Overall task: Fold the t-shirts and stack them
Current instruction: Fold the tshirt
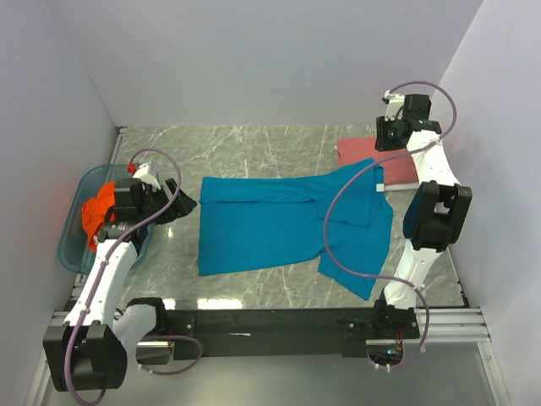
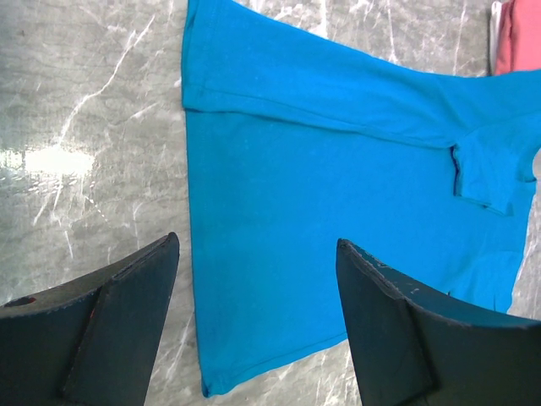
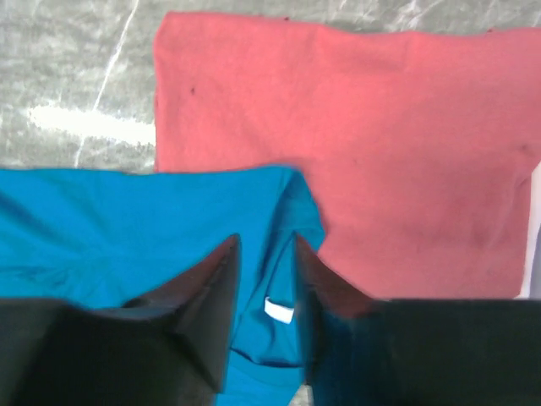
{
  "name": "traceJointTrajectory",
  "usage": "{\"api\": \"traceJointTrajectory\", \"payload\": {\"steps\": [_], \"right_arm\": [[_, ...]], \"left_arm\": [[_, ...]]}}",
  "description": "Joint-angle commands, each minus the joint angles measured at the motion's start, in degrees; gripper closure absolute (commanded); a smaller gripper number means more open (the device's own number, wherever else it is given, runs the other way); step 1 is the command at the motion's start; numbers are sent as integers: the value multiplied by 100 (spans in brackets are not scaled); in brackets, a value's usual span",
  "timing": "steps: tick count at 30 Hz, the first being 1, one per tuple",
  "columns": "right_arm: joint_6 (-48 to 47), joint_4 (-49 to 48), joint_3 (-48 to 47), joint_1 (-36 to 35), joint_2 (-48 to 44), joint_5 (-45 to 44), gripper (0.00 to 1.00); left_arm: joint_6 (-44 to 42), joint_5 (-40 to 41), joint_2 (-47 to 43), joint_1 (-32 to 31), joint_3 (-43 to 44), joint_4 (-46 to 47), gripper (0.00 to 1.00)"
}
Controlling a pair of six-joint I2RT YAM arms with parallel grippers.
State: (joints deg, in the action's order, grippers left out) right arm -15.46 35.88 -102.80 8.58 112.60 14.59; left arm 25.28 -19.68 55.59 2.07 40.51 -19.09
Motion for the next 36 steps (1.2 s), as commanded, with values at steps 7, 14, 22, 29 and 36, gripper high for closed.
{"api": "traceJointTrajectory", "payload": {"steps": [7,14,22,29,36], "right_arm": [[-816,-143,699,-111,-1397,806,43],[-2239,893,1868,-321,-2118,2907,44],[-5569,2380,3684,-832,-3137,3709,43],[-5976,1949,4962,-1403,-4228,3305,42],[-6496,1932,5832,-1526,-4764,2708,42]], "left_arm": [[477,-211,-234,13,-175,389,21],[873,-352,-48,-22,-324,450,30],[2144,699,-628,-1303,-860,240,30],[4527,2336,-1190,-2860,-1176,-1306,25],[6120,2434,-1640,-3309,-1836,-1906,30]]}}
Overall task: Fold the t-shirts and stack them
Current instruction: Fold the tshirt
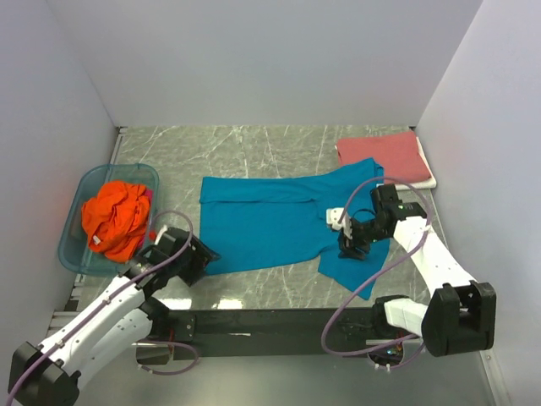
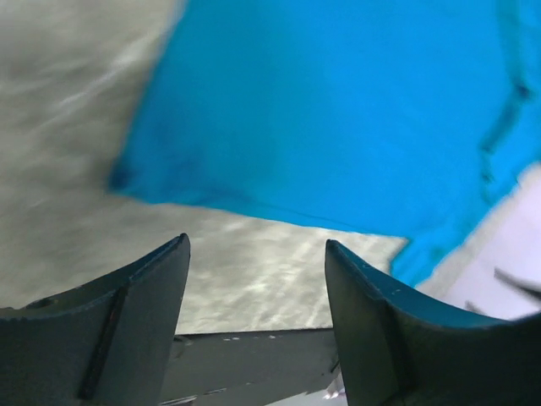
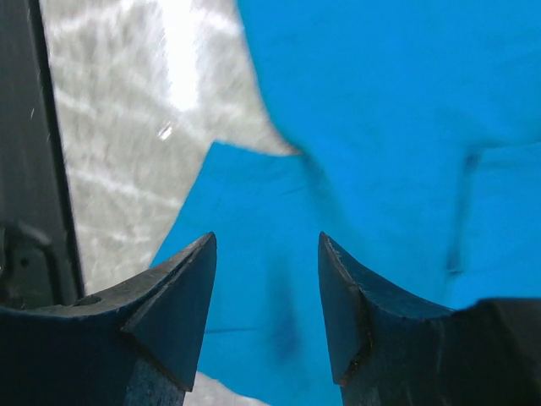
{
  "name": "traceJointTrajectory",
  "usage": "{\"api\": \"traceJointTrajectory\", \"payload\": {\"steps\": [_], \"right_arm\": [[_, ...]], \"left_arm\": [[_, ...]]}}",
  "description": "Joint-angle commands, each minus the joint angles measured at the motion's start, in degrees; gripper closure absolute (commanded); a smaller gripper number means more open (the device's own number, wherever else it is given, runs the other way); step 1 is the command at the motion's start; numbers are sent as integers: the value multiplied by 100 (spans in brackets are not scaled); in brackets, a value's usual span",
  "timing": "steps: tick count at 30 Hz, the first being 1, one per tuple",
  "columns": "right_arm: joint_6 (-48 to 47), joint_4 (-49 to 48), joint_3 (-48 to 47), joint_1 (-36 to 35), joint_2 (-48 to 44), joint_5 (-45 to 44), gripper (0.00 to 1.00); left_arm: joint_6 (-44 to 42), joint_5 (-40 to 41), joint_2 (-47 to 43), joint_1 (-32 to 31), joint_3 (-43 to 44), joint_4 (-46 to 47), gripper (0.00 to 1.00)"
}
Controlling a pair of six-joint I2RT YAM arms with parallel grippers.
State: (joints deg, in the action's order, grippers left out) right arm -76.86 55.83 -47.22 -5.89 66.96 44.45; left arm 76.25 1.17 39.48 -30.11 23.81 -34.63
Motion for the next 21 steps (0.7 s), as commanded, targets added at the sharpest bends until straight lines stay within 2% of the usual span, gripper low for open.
{"api": "traceJointTrajectory", "payload": {"steps": [1,5,11,19,21], "right_arm": [[-330,-55,318,-122,-236,-366,42],[-312,-37,442,-123,-367,-472,42],[-242,-108,609,-132,-482,-551,42],[-637,120,714,-123,-464,-929,42],[-795,182,758,-132,-560,-1008,42]], "left_arm": [[1137,384,41,-83,-193,-360,31],[1314,586,760,-118,-18,-518,33],[1410,797,1368,-136,-17,-281,36],[1533,1482,1448,-144,9,-421,46],[1507,1632,1352,-136,9,-430,55]]}}
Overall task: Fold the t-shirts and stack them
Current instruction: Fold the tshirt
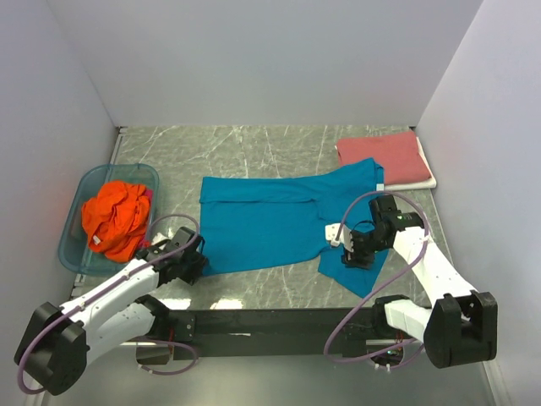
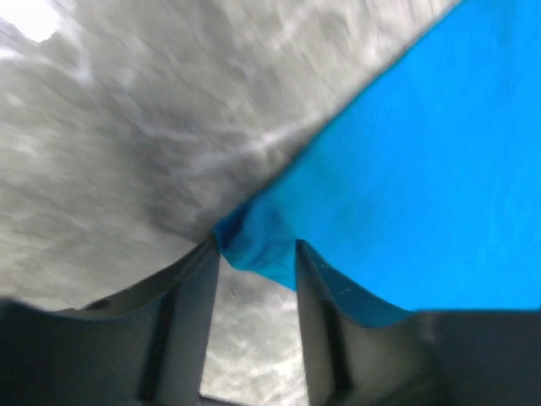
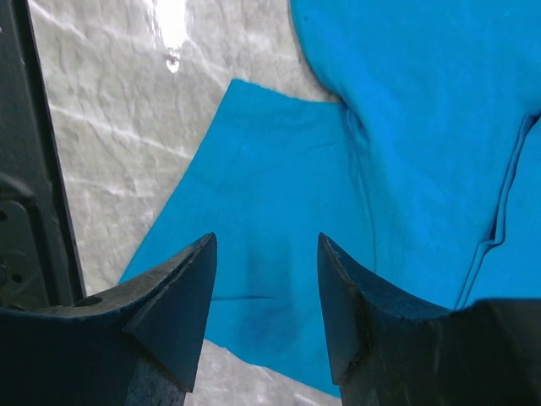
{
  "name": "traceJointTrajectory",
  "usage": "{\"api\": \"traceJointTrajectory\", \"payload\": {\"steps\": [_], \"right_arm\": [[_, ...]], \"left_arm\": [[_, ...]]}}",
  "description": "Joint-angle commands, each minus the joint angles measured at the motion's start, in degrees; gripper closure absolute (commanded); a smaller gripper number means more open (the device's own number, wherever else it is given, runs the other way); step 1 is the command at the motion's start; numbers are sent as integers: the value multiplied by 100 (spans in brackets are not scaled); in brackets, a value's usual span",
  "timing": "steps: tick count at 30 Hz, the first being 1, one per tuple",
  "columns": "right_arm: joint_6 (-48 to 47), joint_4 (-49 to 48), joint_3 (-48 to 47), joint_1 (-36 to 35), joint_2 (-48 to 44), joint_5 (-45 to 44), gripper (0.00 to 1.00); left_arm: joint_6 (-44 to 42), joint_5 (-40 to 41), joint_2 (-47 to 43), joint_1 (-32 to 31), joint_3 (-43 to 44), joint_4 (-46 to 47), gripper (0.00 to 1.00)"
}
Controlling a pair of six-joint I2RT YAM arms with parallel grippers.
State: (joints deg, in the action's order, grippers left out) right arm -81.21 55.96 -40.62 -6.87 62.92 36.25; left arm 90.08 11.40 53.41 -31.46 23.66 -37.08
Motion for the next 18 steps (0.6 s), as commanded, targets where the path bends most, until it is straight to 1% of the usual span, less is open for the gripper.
{"api": "traceJointTrajectory", "payload": {"steps": [1,2,3,5,6,9,13,14,18], "right_arm": [[-508,204,116,-25,-183,-258,42],[-580,274,125,-33,-218,-267,42],[-641,318,151,-33,-244,-294,42],[-800,406,195,-33,-262,-320,42],[-904,433,273,-25,-288,-355,42],[-976,337,510,-112,-332,-671,42],[-976,196,774,-384,-297,-1119,42],[-958,161,827,-576,-280,-1312,42],[-914,116,942,-859,-271,-1437,42]], "left_arm": [[89,635,-76,0,-10,-116,59],[45,670,-163,0,-45,-54,63],[-25,679,-199,0,-81,33,72],[-192,662,-269,0,-168,279,80],[-332,645,-278,0,-186,359,88],[-657,566,-366,-9,-213,684,100],[-887,486,-550,0,-169,790,100],[-913,504,-638,0,-151,755,100],[-1045,486,-832,-9,-90,685,100]]}}
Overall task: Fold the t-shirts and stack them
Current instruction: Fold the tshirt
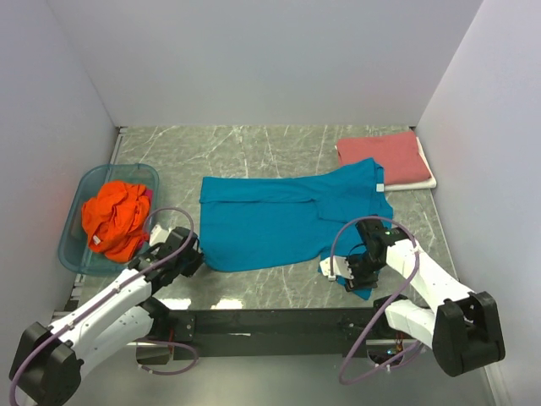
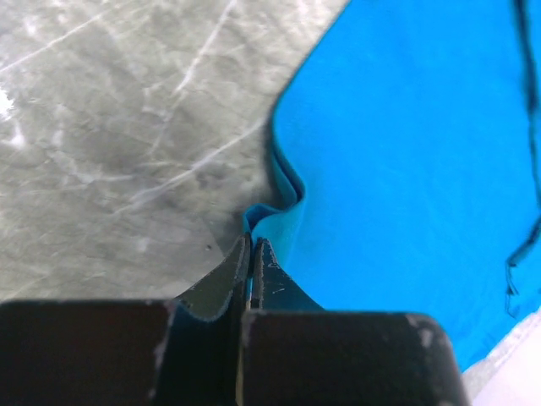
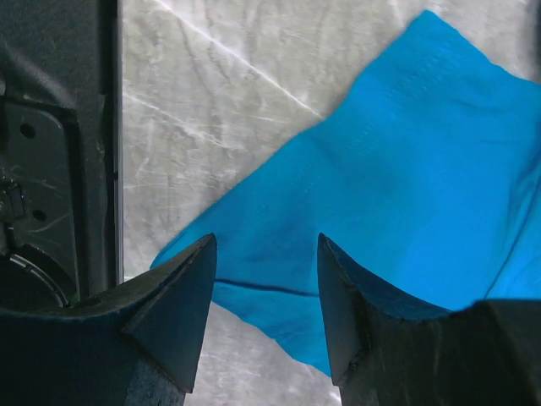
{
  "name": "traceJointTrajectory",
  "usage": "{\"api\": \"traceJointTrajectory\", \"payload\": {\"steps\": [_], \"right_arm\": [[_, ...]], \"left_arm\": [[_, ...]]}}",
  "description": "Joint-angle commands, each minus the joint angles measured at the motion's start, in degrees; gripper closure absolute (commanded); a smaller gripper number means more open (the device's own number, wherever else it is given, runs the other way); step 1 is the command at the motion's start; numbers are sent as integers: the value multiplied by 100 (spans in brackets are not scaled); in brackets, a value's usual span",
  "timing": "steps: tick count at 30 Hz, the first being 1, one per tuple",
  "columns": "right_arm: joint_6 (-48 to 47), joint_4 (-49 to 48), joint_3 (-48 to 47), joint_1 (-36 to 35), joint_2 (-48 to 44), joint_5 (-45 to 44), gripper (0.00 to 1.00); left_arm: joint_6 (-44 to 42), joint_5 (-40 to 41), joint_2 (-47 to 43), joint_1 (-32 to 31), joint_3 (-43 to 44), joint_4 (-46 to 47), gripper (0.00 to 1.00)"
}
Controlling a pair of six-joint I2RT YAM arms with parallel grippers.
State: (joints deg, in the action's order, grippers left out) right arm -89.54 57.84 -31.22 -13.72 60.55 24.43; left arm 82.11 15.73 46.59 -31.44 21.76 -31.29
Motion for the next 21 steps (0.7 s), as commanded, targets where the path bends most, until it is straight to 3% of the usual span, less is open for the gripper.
{"api": "traceJointTrajectory", "payload": {"steps": [1,10,13,17,21], "right_arm": [[-81,7,-7,-228,-26,-245,42],[-441,508,-103,-369,-465,-605,46],[-1029,779,-130,-377,-755,-781,47],[-1329,878,-209,-473,-370,-860,49],[-970,395,46,-834,-150,-948,50]], "left_arm": [[-248,45,-194,-2,101,88,100],[-397,18,-449,-11,109,79,100],[-450,27,-379,-2,144,88,100],[-502,36,-308,-11,188,105,100],[-459,-8,-273,-2,154,140,100]]}}
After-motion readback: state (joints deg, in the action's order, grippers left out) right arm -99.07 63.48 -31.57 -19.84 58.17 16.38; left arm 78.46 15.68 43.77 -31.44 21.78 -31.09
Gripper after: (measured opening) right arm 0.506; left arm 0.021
